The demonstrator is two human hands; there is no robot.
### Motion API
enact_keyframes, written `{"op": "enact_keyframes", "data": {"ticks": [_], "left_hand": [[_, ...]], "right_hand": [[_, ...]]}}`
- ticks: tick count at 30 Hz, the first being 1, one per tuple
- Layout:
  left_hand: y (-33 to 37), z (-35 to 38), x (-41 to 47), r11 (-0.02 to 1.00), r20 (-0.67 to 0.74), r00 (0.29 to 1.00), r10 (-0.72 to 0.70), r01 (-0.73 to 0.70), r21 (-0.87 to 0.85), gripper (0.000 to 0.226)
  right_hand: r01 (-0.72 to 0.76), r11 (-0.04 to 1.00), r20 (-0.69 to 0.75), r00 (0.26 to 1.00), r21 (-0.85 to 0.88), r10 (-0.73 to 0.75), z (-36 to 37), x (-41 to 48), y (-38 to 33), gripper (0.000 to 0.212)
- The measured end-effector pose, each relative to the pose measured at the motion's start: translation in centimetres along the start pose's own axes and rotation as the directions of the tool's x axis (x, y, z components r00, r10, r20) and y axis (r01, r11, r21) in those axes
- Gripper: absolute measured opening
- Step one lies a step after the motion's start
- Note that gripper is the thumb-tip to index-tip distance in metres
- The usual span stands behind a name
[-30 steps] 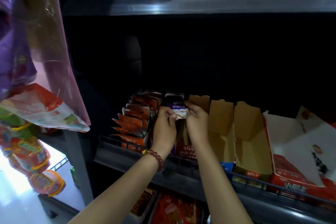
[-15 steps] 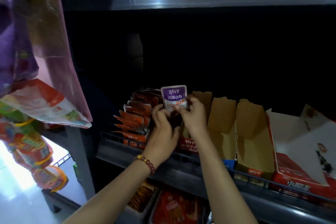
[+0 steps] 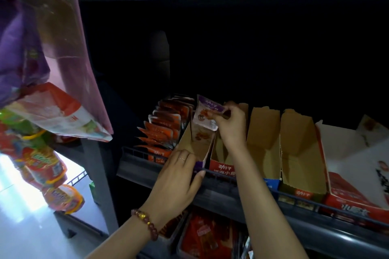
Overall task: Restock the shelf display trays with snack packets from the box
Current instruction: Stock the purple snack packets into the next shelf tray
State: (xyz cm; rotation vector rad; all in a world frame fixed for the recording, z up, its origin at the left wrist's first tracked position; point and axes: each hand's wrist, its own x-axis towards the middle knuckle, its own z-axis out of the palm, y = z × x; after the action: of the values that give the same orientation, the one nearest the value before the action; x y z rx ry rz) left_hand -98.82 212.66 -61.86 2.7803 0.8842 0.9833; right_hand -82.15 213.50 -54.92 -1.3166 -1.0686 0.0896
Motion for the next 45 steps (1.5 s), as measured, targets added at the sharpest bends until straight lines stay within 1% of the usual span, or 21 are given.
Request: {"op": "enact_keyframes", "data": {"ticks": [2,4,5,8,10,13,14,16,17,19,21,23,25,29,32,36,39,40,42,44,45], "left_hand": [[-0.2,0.0,-0.4,1.000,-0.012,1.000,0.011,-0.011,-0.007,0.033],[-0.1,-0.1,-0.6,1.000,-0.004,1.000,-0.003,0.003,-0.028,0.033],[-0.1,-0.2,-0.7,0.999,-0.003,1.000,0.000,0.000,-0.037,0.035],[-0.5,-0.2,-1.4,0.998,0.020,0.999,0.044,-0.043,-0.046,0.043],[-1.4,0.1,-2.1,0.998,0.048,0.997,0.067,-0.067,-0.018,0.049],[-2.1,0.7,-2.7,0.996,0.053,0.998,0.037,-0.041,0.075,0.056],[-2.1,0.7,-2.6,0.995,0.039,0.999,0.036,-0.039,0.088,0.055],[-2.0,1.0,-2.3,0.999,0.014,0.999,0.037,-0.037,0.023,0.053],[-1.9,1.1,-2.3,0.999,0.006,0.999,0.035,-0.035,-0.014,0.052],[-2.0,1.5,-2.4,0.999,-0.010,0.999,0.036,-0.037,-0.030,0.051],[-2.2,1.8,-2.5,0.999,-0.024,0.999,0.042,-0.042,-0.012,0.051],[-2.2,2.0,-2.5,0.999,-0.038,0.999,0.038,-0.038,-0.003,0.051],[-2.3,2.1,-2.6,0.999,-0.050,0.998,0.046,-0.046,-0.005,0.051],[-2.4,2.1,-2.7,0.997,-0.070,0.995,0.072,-0.071,0.008,0.050],[-2.3,2.2,-2.7,0.997,-0.072,0.995,0.073,-0.071,0.021,0.051],[-2.4,2.2,-2.6,0.997,-0.082,0.994,0.077,-0.075,0.025,0.051],[-2.3,2.2,-2.6,0.997,-0.076,0.994,0.076,-0.073,0.031,0.051],[-2.3,2.3,-2.6,0.997,-0.076,0.994,0.074,-0.072,0.034,0.051],[-2.3,2.3,-2.6,0.996,-0.080,0.994,0.078,-0.074,0.049,0.051],[-2.3,2.3,-2.6,0.995,-0.083,0.993,0.085,-0.081,0.059,0.051],[-2.3,2.3,-2.5,0.995,-0.083,0.993,0.088,-0.083,0.060,0.051]], "right_hand": [[0.013,0.999,0.061,0.998,-0.039,-0.010,0.0,-0.4,-0.1,0.023],[0.038,0.997,0.079,0.996,-0.069,-0.032,0.1,-0.8,-0.1,0.033],[0.045,0.995,0.069,0.997,-0.088,-0.039,0.1,-0.9,0.0,0.031],[0.055,0.994,0.042,0.998,-0.096,-0.051,0.0,-1.2,0.1,0.008],[0.065,0.992,0.028,0.998,-0.113,-0.062,0.1,-1.2,0.3,0.014],[0.067,0.980,0.010,0.998,-0.189,-0.066,0.2,-1.1,0.2,0.008],[0.071,0.971,-0.003,0.997,-0.229,-0.073,0.1,-1.0,0.2,0.010],[0.044,0.955,-0.015,0.999,-0.293,-0.051,0.0,-0.8,0.5,0.018],[0.021,0.947,-0.016,0.999,-0.321,-0.028,0.0,-0.9,0.6,0.019],[0.014,0.890,-0.039,0.999,-0.457,-0.036,0.3,-0.8,1.1,0.011],[0.037,0.793,-0.066,0.993,-0.608,-0.097,0.7,-0.8,1.3,0.005],[0.039,0.722,-0.072,0.990,-0.690,-0.122,1.1,-0.9,0.8,0.007],[0.027,0.667,-0.052,0.994,-0.744,-0.099,1.5,-0.8,0.3,0.011],[-0.046,0.640,-0.058,0.998,-0.767,0.003,2.1,-0.9,-0.3,0.028],[-0.069,0.629,-0.058,0.998,-0.774,0.037,2.4,-0.8,-0.5,0.038],[-0.008,0.653,-0.033,0.999,-0.757,-0.025,2.7,-1.1,-0.2,0.040],[-0.003,0.667,-0.067,0.995,-0.745,-0.070,2.8,-1.2,-0.2,0.045],[-0.007,0.666,-0.080,0.994,-0.746,-0.079,2.8,-1.1,-0.2,0.045],[-0.014,0.632,-0.077,0.994,-0.775,-0.072,2.6,-1.1,-0.4,0.038],[0.015,0.602,-0.022,0.998,-0.798,-0.053,2.4,-1.1,-0.4,0.030],[0.043,0.600,0.011,0.998,-0.799,-0.057,2.5,-1.2,-0.4,0.029]]}}
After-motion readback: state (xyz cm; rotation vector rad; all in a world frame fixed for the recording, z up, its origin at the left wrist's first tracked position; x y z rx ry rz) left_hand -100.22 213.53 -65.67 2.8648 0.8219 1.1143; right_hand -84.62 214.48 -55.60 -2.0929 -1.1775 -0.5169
